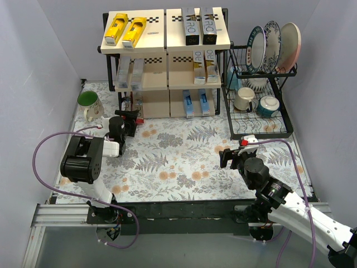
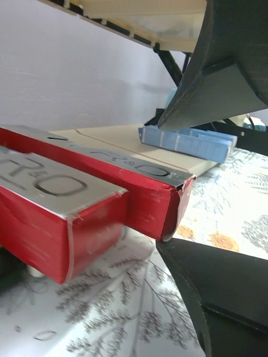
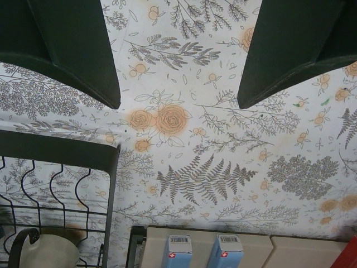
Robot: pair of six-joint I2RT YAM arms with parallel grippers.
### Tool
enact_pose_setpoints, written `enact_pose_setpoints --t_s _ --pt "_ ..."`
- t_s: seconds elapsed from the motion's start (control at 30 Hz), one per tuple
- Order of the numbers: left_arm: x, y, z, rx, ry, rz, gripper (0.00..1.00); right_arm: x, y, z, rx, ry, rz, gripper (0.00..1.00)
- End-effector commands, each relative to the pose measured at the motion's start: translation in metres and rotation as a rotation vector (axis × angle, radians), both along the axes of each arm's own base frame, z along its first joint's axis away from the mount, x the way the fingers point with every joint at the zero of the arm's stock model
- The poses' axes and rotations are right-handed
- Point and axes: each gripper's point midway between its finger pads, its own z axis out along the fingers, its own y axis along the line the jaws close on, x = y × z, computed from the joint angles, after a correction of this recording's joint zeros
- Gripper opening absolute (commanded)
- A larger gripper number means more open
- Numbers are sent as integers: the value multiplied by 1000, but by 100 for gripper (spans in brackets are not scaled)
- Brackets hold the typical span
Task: Place and organize the toothpastes onto the shelf
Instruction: Adjust the toothpaste on the shelf.
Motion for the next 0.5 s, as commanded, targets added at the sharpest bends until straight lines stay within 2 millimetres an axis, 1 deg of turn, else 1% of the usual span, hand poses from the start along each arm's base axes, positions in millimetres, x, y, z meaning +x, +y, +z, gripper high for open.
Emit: enact_pose_setpoints --t_s 0.0,0.07,0.23,0.3,0.47 --pt "17 9 33 -148 -53 73 77 3 2 9 22 -28 -4 94" --pt "21 10 37 -147 -60 70 77 3 3 9 22 -28 -2 94" --pt "23 7 33 -146 -46 47 78 4 3 10 21 -28 -2 94" --pt "19 7 28 -149 -30 45 80 4 3 11 22 -29 -2 94" --pt "7 9 26 -145 -9 49 84 3 3 18 37 -40 4 94"
